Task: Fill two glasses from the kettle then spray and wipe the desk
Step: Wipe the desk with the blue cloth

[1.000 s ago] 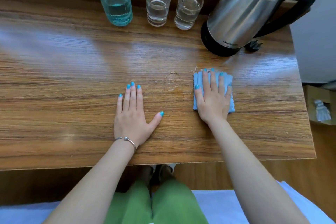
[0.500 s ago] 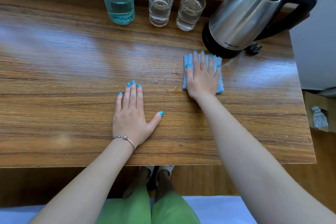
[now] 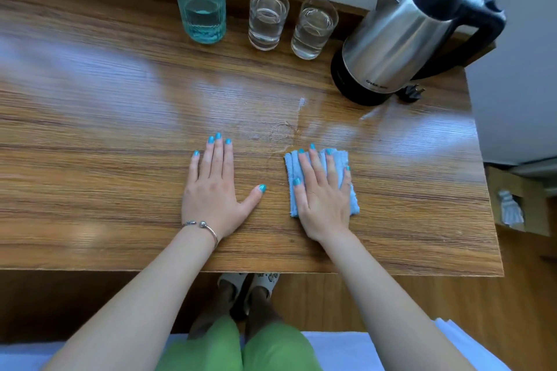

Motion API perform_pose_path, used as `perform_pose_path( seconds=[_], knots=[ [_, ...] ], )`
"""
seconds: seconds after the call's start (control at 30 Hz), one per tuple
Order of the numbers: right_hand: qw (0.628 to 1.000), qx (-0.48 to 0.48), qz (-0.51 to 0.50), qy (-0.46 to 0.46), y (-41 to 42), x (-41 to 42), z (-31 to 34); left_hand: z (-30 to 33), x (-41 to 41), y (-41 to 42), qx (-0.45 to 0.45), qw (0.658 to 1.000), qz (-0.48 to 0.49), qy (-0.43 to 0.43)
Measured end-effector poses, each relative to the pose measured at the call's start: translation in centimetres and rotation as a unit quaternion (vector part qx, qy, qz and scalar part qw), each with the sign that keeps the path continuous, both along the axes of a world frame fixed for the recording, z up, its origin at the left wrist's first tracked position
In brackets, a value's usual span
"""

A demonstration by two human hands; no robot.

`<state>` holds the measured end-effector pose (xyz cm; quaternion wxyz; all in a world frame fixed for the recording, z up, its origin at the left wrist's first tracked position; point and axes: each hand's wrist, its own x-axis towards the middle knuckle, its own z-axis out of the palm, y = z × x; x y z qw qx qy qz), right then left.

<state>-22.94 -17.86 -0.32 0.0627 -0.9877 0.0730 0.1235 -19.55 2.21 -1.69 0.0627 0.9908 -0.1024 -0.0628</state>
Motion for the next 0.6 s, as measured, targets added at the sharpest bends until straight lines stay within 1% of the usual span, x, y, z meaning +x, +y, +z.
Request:
perform_pose_path(
  seconds=[0.07, 0.17, 0.23, 0.3, 0.4, 0.6],
  knots=[
    [1.0, -0.001, 0.017, 0.001, -0.5, 2.8, -0.1, 0.1, 0.0, 0.0, 0.003, 1.0, 0.0, -0.001],
    [1.0, 0.009, -0.016, -0.021, -0.6, 10.0, -0.3, 0.0, 0.0, 0.1, 0.005, 1.0, -0.001, -0.008],
    [0.999, 0.009, -0.043, -0.02, -0.2, 14.3, -0.3, -0.1, -0.1, 0.1, 0.005, 1.0, -0.003, -0.013],
    [0.998, 0.013, -0.052, -0.02, 0.3, 15.7, -0.5, -0.2, -0.1, 0.1, 0.001, 1.0, -0.003, -0.017],
    [0.999, 0.024, -0.025, -0.017, 1.3, 12.6, -0.7, -0.2, -0.1, 0.3, -0.02, 1.0, -0.001, -0.018],
    [1.0, 0.014, -0.001, -0.017, 4.9, 1.2, -0.4, 0.0, -0.2, 0.2, -0.023, 1.0, -0.008, -0.011]
  ],
)
